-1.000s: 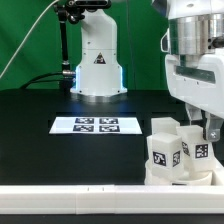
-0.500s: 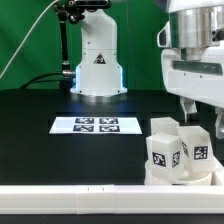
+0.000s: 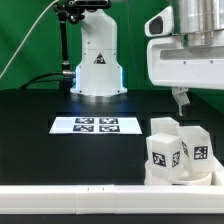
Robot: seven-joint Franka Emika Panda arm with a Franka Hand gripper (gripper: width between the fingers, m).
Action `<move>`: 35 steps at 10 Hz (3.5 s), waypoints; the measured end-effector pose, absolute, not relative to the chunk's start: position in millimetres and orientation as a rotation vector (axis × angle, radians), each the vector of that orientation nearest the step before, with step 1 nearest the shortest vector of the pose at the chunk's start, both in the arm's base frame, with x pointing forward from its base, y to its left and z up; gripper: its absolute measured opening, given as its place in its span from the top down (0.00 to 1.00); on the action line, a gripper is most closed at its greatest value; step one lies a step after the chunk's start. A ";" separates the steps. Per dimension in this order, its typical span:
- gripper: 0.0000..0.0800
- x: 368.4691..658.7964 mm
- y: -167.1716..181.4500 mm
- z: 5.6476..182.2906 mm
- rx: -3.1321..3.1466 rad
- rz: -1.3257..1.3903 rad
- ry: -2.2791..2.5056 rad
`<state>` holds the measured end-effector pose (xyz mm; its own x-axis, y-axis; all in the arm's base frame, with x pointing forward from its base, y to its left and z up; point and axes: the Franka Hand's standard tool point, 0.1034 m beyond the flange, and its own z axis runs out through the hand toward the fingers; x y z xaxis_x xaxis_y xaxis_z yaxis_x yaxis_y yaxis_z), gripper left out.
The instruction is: Assemble stool
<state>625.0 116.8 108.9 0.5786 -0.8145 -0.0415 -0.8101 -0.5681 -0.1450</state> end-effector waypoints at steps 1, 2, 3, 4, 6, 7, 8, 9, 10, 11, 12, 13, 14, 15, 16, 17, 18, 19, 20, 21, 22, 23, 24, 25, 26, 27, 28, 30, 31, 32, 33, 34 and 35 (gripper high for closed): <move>0.19 625.0 116.4 108.7 -2.716 -0.054 1.261; 0.19 625.0 115.7 108.7 -2.799 -0.071 1.088; 0.19 624.8 115.4 108.4 -2.876 -0.088 0.922; 0.19 625.2 115.3 108.1 -2.965 -0.109 0.704; 0.19 627.6 117.4 108.4 -3.075 -0.131 0.352; 0.19 627.2 113.9 105.2 -3.101 -0.103 0.159; 0.19 627.6 113.8 105.6 -3.102 -0.105 0.136; 0.19 627.6 112.6 105.3 -3.113 -0.108 -0.005; 0.19 627.8 111.2 105.2 -3.117 -0.109 -0.116; 0.19 627.8 110.7 105.2 -3.116 -0.110 -0.198; 0.19 627.5 111.1 104.8 -3.111 -0.110 -0.378; 0.19 626.2 113.0 103.8 -3.100 -0.102 -0.517; 0.19 625.3 116.2 102.9 -3.080 -0.094 -0.739; 0.19 624.8 117.5 102.6 -3.058 -0.088 -0.864; 0.19 625.4 114.6 102.6 -3.031 -0.085 -0.970; 0.19 625.7 112.7 102.6 -3.009 -0.083 -1.046; 0.19 625.9 111.5 102.5 -2.984 -0.081 -1.123; 0.19 626.1 110.1 102.5 -2.960 -0.078 -1.191; 0.19 626.3 108.5 102.5 -2.925 -0.073 -1.296; 0.19 625.6 108.3 99.9 -2.849 -0.055 -1.489; 0.19 624.7 109.2 98.0 -2.779 -0.038 -1.638; 0.19 624.4 109.8 97.3 -2.707 -0.023 -1.775; 0.19 623.7 110.6 96.1 -2.659 -0.009 -1.863; 0.19 623.2 109.9 94.9 -2.606 0.006 -1.948; 0.19 623.7 107.2 95.0 -2.575 0.012 -1.995; 0.19 624.2 104.5 95.0 -2.523 0.024 -2.072; 0.19 624.3 102.9 94.3 -2.467 0.040 -2.151; 0.19 622.7 104.3 89.6 -2.306 0.084 -2.342; 0.19 622.6 105.7 88.6 -2.262 0.098 -2.394; 0.19 622.9 107.6 86.9 -2.236 0.111 -2.425; 0.19 622.2 109.1 84.7 -2.249 0.114 -2.411; 0.19 621.3 109.7 82.6 -2.256 0.117 -2.402; 0.19 620.9 111.0 80.3 -2.269 0.120 -2.388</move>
Offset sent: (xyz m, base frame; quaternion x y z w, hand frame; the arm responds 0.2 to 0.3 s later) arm 0.0041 0.0039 -0.0009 -0.0406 0.0143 -0.3633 0.9307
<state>620.9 111.0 80.3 -0.0460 0.9858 -0.1612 0.9971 0.0552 0.0530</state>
